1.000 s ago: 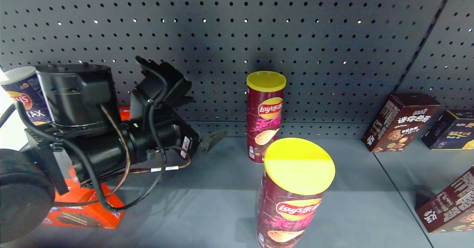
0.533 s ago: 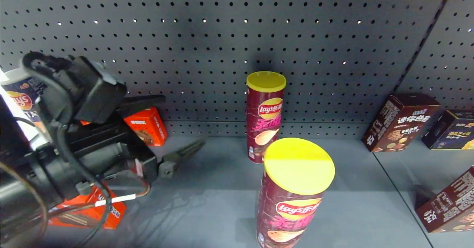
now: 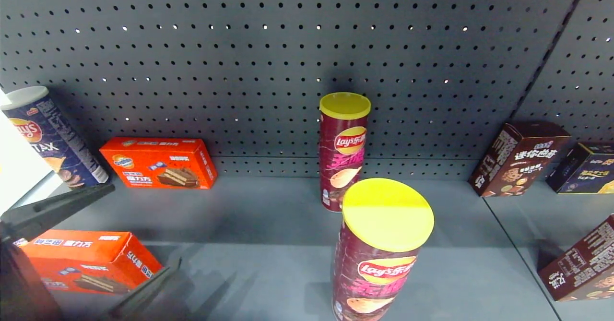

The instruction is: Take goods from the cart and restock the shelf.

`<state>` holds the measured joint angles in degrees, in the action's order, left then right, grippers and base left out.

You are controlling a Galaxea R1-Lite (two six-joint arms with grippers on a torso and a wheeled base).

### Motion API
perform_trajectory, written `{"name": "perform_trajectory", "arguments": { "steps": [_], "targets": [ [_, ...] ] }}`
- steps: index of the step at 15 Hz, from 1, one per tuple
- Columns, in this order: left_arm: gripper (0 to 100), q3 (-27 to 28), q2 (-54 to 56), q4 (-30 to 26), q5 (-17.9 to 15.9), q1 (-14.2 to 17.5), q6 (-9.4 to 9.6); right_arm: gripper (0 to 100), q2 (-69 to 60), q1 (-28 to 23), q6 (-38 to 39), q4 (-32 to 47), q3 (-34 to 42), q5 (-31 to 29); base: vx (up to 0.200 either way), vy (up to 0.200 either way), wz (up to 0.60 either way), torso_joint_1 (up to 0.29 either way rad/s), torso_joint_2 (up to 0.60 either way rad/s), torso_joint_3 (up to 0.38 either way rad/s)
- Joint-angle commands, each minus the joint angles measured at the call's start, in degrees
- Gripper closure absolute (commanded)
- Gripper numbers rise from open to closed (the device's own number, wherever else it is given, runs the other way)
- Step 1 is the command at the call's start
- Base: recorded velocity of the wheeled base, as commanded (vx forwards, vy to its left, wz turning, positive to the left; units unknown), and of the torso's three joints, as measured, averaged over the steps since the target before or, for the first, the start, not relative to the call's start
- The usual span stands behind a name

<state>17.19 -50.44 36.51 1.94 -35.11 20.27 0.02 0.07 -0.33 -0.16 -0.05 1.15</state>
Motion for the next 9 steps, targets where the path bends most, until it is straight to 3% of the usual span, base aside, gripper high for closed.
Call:
{"name": "perform_trajectory", "arguments": {
  "steps": [1,3,7,8,9],
  "targets": [
    [0,-1.5,4.9,0.1,1.2,0.1,-0.06,0,0.0,0.0,0.0,0.0,0.0,0.0,0.000,0.000,0.00,0.000,0.00,0.000],
    [0,-4.5,10.2,0.1,5.2,0.1,-0.06,0,0.0,0.0,0.0,0.0,0.0,0.0,0.000,0.000,0.00,0.000,0.00,0.000],
    [0,-11.6,23.2,-0.5,7.9,0.5,0.03,0,0.0,0.0,0.0,0.1,0.0,0.0,0.000,0.000,0.00,0.000,0.00,0.000],
    [0,-12.4,25.0,-1.6,9.0,0.8,-0.06,0,0.0,0.0,0.0,0.1,0.0,0.1,0.000,0.000,0.00,0.000,0.00,0.000],
    [0,-14.6,32.2,-8.0,10.5,2.2,-0.23,0,0.0,0.0,0.0,0.1,0.0,0.0,0.000,0.000,0.00,0.000,0.00,0.000]
  ]
}}
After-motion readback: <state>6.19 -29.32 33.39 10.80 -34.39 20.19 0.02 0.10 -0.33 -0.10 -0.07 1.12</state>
